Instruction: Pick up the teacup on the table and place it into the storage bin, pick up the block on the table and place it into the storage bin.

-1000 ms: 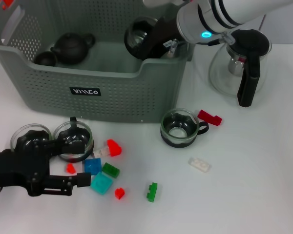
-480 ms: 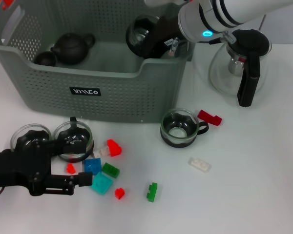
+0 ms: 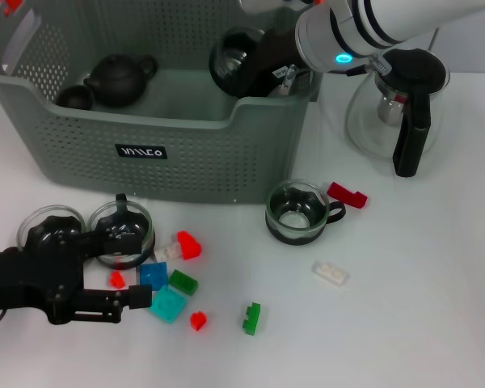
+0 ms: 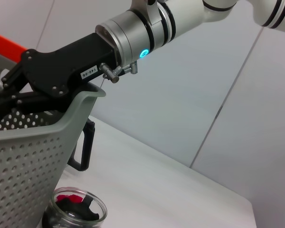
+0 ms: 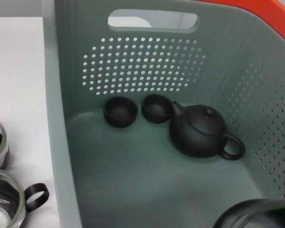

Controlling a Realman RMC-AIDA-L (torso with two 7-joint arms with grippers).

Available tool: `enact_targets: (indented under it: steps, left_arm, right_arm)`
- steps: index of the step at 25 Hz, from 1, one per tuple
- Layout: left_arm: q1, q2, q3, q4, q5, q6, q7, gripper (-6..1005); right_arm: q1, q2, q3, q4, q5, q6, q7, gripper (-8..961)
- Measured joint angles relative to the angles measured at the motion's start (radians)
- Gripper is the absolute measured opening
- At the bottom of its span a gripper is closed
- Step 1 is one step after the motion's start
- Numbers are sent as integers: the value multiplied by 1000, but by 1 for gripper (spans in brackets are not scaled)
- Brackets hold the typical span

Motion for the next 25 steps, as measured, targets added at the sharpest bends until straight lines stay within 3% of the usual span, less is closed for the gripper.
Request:
enact_targets:
  steps: [4, 9, 12, 16, 20, 25]
  left_arm:
    - [0, 0, -1, 0, 0, 0, 0, 904]
    - [0, 0, -2, 0, 0, 0, -1, 903]
    - [2, 0, -3, 0, 0, 0, -5, 903]
    - [7, 5, -6, 0, -5, 8, -6, 902]
    - [8, 8, -13, 0, -5, 12, -10, 901]
    - [7, 9, -13, 0, -3, 12, -10, 901]
  right_arm:
    - [-1, 0, 0, -9, 0, -9, 1, 52]
    - [-26, 1, 1, -68, 3, -25, 7, 186]
    - [-55, 3, 7, -140, 17, -44, 12, 401]
    - [-107, 0, 12, -288, 69, -94, 33, 541]
    - [-176, -11, 22, -477, 158, -226, 61, 574]
    - [-254, -20, 20, -698, 185, -522, 106, 571]
